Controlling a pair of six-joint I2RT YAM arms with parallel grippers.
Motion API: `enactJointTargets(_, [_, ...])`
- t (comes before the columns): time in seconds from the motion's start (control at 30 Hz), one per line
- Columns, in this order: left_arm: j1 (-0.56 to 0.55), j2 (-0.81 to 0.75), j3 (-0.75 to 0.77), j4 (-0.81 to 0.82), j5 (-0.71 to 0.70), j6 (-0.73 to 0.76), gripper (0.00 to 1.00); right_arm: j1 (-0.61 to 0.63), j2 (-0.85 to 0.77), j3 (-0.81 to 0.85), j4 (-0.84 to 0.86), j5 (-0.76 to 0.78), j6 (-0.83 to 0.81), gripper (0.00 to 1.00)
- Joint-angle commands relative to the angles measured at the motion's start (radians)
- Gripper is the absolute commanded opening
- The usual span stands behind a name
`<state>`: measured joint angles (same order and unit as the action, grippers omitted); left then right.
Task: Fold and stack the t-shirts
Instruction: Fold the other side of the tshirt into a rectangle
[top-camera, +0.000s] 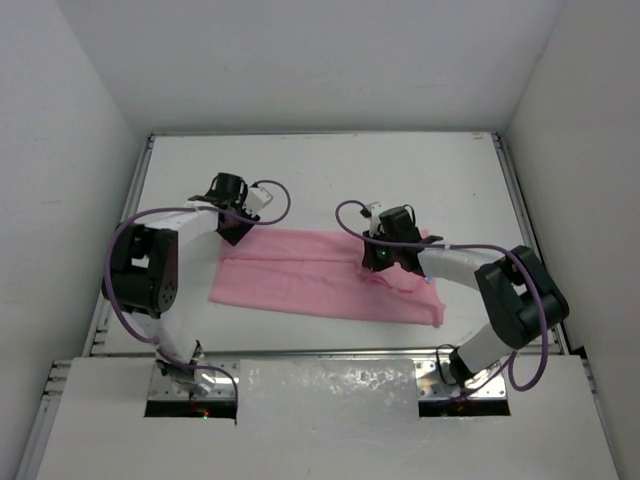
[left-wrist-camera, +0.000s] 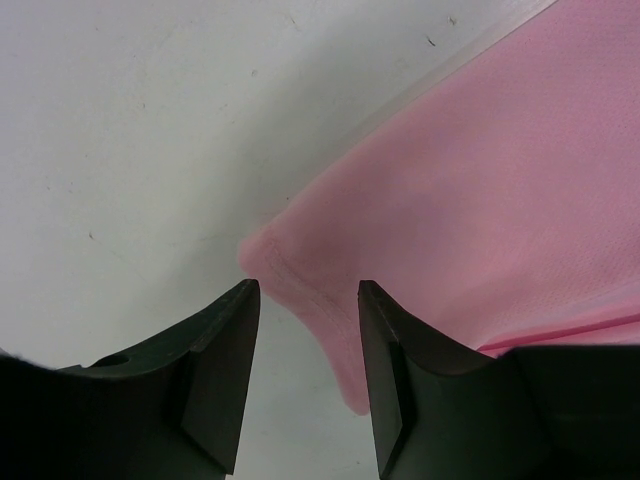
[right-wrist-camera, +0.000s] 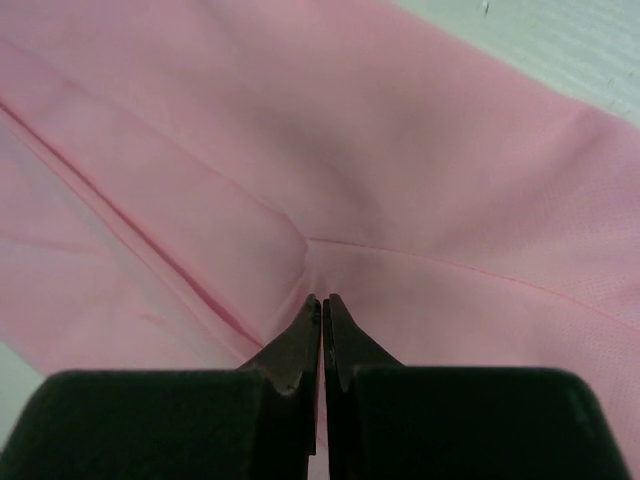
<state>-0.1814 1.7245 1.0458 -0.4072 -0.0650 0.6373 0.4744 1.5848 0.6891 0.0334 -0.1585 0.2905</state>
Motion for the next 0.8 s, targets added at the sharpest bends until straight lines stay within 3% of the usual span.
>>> enactJointTargets(0.0, [0.01, 0.014, 0.017, 0.021, -0.006, -0.01, 0.42, 0.013, -0.063, 0.01, 0.062, 0.027, 0.036, 0.0])
enactJointTargets(0.33, [0.011, 0.009, 0.029, 0.019, 0.013, -0.01, 0.42, 0.015, -0.181, 0.018, -0.03, 0.152, -0.037, 0.0])
enactJointTargets(0.47, [0.01, 0.009, 0.034, 0.022, 0.06, -0.051, 0.43, 0.015, -0.096, -0.003, -0.073, 0.155, 0.027, 0.0])
enactJointTargets(0.77, [0.01, -0.037, -0.085, 0.074, 0.017, 0.012, 0.42, 0.013, -0.042, -0.109, 0.045, 0.177, 0.15, 0.0])
